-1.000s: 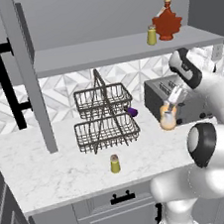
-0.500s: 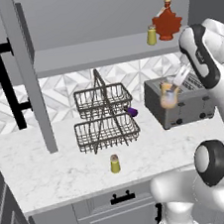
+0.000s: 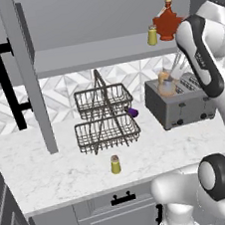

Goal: Put the shaker and condiment bottle from the counter next to their counterparts in the cabinet.

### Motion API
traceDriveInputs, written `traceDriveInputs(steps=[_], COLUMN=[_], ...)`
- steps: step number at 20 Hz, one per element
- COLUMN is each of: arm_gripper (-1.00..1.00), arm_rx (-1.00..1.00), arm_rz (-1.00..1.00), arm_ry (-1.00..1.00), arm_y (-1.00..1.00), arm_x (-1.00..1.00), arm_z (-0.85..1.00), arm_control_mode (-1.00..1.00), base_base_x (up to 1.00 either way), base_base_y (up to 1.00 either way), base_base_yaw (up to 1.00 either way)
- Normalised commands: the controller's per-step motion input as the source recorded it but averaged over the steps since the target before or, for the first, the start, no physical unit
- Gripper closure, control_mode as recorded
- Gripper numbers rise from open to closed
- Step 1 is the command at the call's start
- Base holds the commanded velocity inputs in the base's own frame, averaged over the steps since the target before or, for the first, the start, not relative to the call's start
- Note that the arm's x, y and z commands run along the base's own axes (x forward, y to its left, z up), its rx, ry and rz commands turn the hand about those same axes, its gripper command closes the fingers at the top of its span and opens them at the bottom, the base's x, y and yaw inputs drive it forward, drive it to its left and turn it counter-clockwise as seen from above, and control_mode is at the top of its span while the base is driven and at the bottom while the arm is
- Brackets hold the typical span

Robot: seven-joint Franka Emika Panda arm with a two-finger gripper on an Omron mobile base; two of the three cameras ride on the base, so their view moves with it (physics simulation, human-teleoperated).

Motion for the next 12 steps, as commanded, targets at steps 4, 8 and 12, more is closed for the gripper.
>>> traceDriveInputs(steps=[4, 8, 12], arm_gripper=[1.00, 1.00, 1.00], arm_rx=[-0.10, -0.01, 0.00], arm_rz=[0.03, -0.05, -0.15], arm_ry=[-0.10, -0.07, -0.02], arm_y=[0.31, 0.00, 0.00], arm_x=[-0.03, 0.00, 0.00], arm_z=[0.29, 0.95, 0.77], arm_control_mode=[-1.00, -1.00, -1.00], base_base_x=[0.00, 0.00, 0.00], base_base_y=[0.00, 0.00, 0.00], base_base_yaw=[0.00, 0.00, 0.00])
